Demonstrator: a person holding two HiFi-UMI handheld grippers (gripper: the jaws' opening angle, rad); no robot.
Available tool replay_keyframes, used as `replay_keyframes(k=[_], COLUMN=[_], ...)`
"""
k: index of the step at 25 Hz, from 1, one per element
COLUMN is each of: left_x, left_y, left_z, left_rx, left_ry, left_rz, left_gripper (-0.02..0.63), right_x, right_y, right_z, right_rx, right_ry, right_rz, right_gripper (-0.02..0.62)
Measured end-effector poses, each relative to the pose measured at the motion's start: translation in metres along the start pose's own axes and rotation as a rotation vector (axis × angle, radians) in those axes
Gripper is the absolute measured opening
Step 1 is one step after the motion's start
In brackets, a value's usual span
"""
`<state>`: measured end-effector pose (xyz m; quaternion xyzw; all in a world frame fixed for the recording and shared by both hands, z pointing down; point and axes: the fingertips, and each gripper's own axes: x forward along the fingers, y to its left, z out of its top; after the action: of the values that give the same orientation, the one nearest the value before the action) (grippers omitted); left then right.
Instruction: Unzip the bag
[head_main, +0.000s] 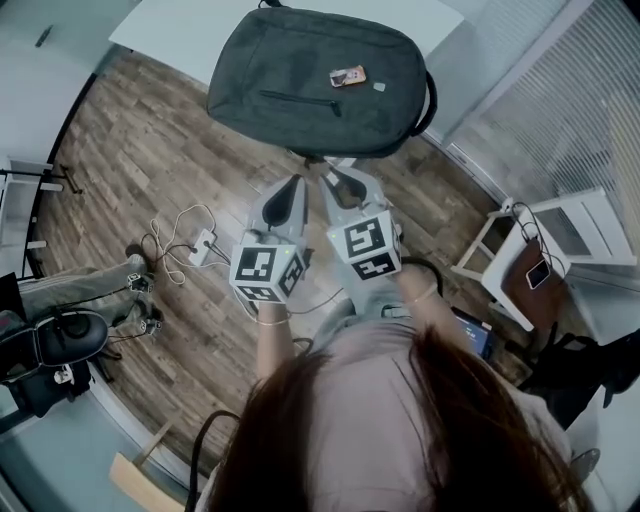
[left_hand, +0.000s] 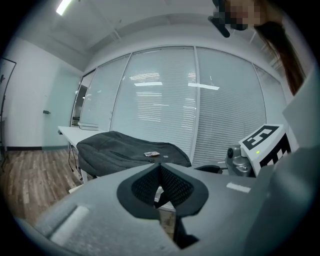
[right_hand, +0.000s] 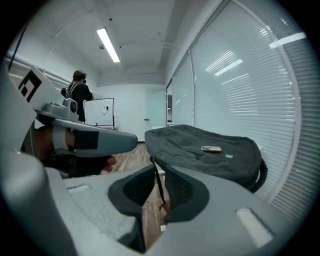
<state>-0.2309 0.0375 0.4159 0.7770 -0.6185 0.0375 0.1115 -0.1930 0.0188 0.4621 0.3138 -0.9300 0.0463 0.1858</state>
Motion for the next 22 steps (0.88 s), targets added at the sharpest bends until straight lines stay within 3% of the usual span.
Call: replay_keyframes(k=[22], left_x=[0.06], left_y=[0.036], left_z=[-0.072], left_rx=[-0.055], left_ry=[0.181], left_rz=[-0.126], left_gripper=[0.011], right_x=[0.049], right_y=[-0.009], right_z=[-0.03], right_rx=[0.005], right_ry=[0.069], right_rz=[-0.079], right_gripper=[0.089])
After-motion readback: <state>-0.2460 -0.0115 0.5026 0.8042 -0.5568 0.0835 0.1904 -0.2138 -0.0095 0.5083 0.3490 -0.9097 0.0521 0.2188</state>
